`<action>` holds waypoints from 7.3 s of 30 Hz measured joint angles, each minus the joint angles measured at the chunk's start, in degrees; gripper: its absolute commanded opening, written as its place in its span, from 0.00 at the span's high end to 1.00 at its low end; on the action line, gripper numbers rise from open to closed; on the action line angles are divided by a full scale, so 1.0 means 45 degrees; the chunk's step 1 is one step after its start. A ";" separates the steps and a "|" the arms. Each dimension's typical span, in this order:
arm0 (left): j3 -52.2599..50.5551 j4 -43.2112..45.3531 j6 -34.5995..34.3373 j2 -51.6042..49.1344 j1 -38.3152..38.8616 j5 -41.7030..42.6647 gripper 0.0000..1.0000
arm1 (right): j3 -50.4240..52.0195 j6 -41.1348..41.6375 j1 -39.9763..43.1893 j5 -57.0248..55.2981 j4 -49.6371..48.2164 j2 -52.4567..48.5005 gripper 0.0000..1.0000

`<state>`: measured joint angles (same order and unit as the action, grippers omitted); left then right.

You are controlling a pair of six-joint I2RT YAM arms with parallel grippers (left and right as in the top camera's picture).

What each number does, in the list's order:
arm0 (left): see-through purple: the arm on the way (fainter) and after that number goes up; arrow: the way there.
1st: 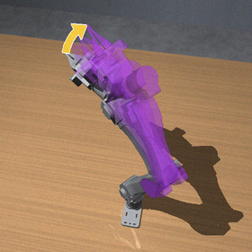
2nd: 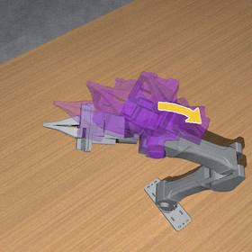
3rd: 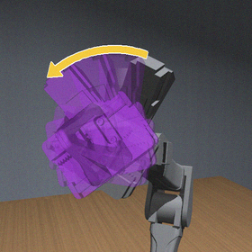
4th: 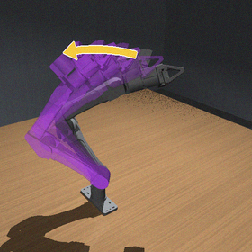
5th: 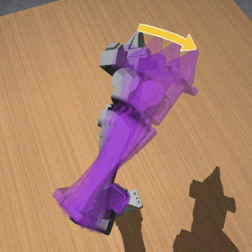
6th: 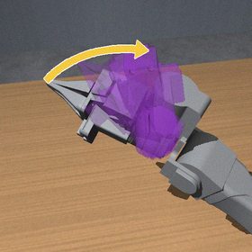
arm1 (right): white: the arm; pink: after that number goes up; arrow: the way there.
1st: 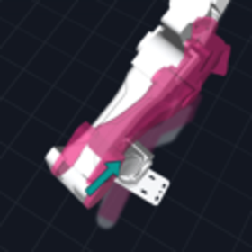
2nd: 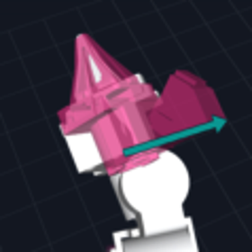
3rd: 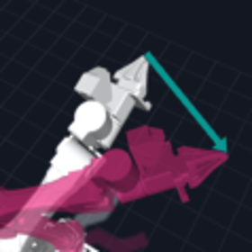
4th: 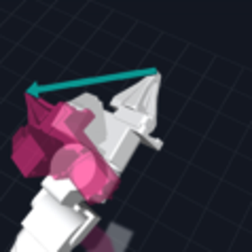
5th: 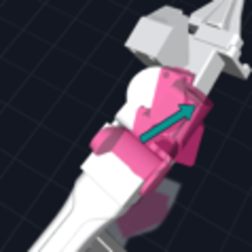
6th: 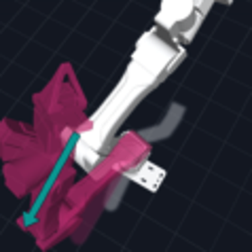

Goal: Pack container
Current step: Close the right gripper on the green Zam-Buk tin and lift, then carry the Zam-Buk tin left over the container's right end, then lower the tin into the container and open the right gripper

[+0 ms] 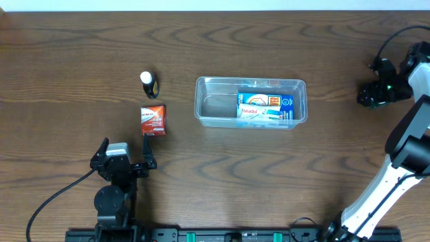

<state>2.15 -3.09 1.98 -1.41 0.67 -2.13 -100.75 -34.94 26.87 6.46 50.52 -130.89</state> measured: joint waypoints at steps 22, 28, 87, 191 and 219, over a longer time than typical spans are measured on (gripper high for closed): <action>0.0000 0.0000 0.0000 0.0000 0.0000 0.0000 0.02 | -0.0044 0.2565 -0.0024 -0.1569 0.0189 0.0000 0.19; 0.0000 0.0000 0.0000 0.0000 0.0000 0.0000 0.02 | -0.0063 0.2667 -0.0024 -0.1520 0.0243 0.0000 0.22; 0.0000 0.0000 0.0000 0.0000 0.0000 0.0000 0.02 | -0.1413 0.3492 -0.0437 -0.0801 0.1627 -0.0053 0.48; 0.0000 0.0000 0.0000 0.0000 0.0000 0.0000 0.02 | -0.4687 1.0744 -0.8937 -0.1350 0.8461 -0.0165 0.99; 0.0000 0.0000 0.0000 0.0000 0.0000 0.0000 0.02 | -0.4687 0.7436 -0.8937 0.0112 0.7980 -0.0165 0.99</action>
<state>2.15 -3.09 1.98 -1.41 0.67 -2.13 -121.84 -1.48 -13.34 6.96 86.43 -131.63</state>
